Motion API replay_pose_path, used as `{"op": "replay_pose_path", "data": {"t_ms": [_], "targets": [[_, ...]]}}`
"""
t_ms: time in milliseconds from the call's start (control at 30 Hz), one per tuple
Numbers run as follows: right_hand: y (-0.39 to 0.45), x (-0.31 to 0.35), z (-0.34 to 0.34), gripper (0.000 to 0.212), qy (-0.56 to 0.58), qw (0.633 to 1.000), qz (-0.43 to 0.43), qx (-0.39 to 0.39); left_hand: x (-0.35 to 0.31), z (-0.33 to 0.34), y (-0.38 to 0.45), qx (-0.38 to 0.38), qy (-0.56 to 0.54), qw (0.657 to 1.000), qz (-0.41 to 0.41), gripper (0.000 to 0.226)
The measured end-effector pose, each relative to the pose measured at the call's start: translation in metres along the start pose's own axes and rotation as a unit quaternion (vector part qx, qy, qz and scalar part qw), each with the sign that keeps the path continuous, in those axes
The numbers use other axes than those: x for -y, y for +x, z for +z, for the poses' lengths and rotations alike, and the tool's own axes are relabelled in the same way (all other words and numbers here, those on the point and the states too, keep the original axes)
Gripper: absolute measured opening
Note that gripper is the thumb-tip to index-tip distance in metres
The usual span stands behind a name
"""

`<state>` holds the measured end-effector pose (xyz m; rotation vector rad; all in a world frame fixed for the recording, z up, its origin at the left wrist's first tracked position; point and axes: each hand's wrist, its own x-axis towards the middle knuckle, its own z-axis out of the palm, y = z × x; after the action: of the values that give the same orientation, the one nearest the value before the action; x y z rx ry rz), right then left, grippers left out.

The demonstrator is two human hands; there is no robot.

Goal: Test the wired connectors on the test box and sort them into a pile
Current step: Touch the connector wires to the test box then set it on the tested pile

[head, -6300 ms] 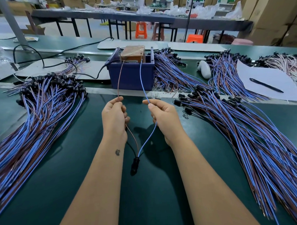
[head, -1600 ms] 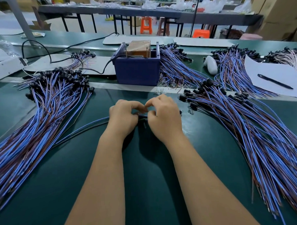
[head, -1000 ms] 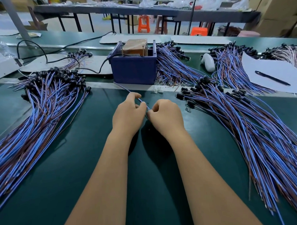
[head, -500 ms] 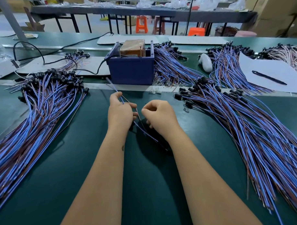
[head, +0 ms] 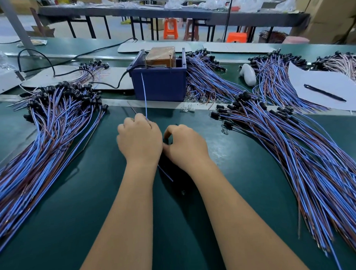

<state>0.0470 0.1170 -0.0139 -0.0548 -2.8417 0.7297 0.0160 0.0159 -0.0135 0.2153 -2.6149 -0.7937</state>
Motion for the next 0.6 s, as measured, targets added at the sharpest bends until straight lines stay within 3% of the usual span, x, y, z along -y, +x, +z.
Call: {"op": "replay_pose_path", "data": {"t_ms": [67, 133, 233, 400, 467, 500, 567, 600], "targets": [[0.000, -0.003, -0.001, 0.017, 0.026, 1.000, 0.004, -0.003, 0.000, 0.000, 0.000, 0.037, 0.074, 0.996, 0.019, 0.027], [-0.001, -0.004, -0.001, 0.013, 0.049, 0.999, 0.009, -0.006, 0.003, -0.001, 0.001, 0.064, 0.078, 0.995, 0.014, 0.024], [-0.001, -0.005, 0.000, 0.011, 0.062, 0.998, 0.013, -0.008, 0.006, -0.002, 0.003, 0.039, 0.027, 0.999, 0.013, 0.011], [0.001, -0.006, -0.001, 0.013, 0.125, 0.991, 0.035, -0.020, 0.004, 0.000, 0.001, 0.040, -0.037, 0.998, 0.036, 0.017], [0.002, -0.007, -0.002, 0.012, 0.194, 0.978, 0.065, -0.044, -0.001, 0.002, 0.001, 0.061, -0.157, 0.986, 0.001, 0.028], [0.004, -0.008, -0.004, 0.012, 0.235, 0.967, 0.080, -0.056, -0.004, 0.000, 0.001, 0.096, -0.272, 0.957, -0.033, 0.032], [0.006, -0.010, -0.007, 0.017, 0.308, 0.942, 0.107, -0.072, -0.010, -0.005, -0.001, 0.197, -0.508, 0.833, -0.089, 0.041], [0.007, -0.011, -0.009, 0.020, 0.341, 0.930, 0.119, -0.075, -0.011, -0.007, -0.002, 0.242, -0.564, 0.785, -0.090, 0.044]]}}
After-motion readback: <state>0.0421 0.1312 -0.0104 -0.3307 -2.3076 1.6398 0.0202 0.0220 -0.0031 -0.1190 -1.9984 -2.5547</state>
